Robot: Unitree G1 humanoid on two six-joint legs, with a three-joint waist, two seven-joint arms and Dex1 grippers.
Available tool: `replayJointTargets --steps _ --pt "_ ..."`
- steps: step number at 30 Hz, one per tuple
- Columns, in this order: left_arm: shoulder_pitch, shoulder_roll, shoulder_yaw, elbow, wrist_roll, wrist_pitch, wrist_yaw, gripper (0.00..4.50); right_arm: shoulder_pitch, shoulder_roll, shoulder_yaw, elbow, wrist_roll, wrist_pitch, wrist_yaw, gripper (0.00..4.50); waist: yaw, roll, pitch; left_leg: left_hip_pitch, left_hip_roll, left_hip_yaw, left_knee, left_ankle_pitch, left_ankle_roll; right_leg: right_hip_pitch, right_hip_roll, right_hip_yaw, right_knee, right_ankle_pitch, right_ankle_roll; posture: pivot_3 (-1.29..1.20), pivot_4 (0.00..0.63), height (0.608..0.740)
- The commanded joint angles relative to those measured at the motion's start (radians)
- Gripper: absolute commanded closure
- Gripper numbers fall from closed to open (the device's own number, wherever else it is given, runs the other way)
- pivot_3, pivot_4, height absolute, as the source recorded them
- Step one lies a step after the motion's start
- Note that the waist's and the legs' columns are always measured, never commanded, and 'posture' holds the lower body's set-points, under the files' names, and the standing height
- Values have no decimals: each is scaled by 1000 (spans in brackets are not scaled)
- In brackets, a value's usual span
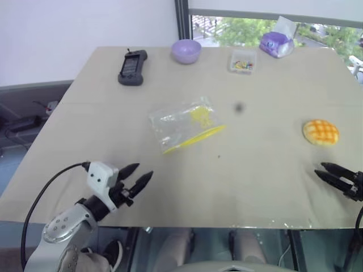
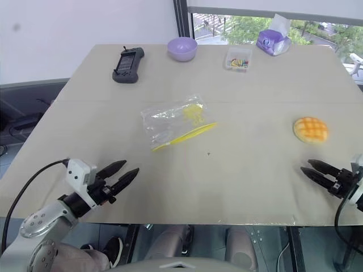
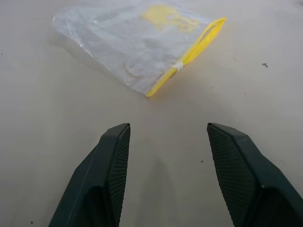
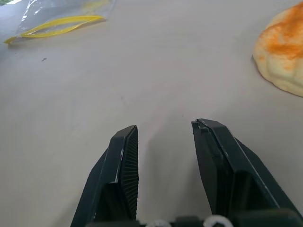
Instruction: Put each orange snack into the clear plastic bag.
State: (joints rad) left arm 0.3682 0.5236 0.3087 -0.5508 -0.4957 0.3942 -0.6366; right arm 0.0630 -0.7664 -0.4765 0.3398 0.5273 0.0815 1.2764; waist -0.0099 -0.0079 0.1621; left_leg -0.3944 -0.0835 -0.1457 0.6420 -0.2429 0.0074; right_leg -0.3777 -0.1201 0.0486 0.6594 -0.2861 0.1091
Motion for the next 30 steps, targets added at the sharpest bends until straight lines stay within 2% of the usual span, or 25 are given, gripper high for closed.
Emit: replayJointTargets --steps 1,11,17,25,30 --pt "-12 11 0 0 21 -30 -1 1777 -6 -10 -7 -33 7 -7 -7 2538 0 0 0 0 0 0 0 0 0 0 0 0 0 0 0 0 150 740" --pt "-99 20 -64 30 141 -48 54 1777 -65 -6 57 -170 18 176 -120 2538 -1 0 0 0 0 0 0 0 0 0 0 0 0 0 0 0 150 740" --pt "-141 90 -122 119 330 -126 86 1777 -103 -1 73 -212 52 230 -130 2538 2 0 0 0 0 -1 -1 0 0 0 0 -1 0 0 0 0 150 740" --pt "-325 173 -231 376 528 -346 74 1777 -110 -25 66 -318 168 298 1 2538 5 1 1 -1 -1 -1 -1 0 0 -1 0 -2 -1 0 0 0 150 740" --pt "-459 189 -286 559 599 -508 68 1777 -106 -40 49 -425 232 340 17 2538 2 1 1 -1 -1 -2 -1 0 0 -1 0 -2 0 0 0 0 150 740"
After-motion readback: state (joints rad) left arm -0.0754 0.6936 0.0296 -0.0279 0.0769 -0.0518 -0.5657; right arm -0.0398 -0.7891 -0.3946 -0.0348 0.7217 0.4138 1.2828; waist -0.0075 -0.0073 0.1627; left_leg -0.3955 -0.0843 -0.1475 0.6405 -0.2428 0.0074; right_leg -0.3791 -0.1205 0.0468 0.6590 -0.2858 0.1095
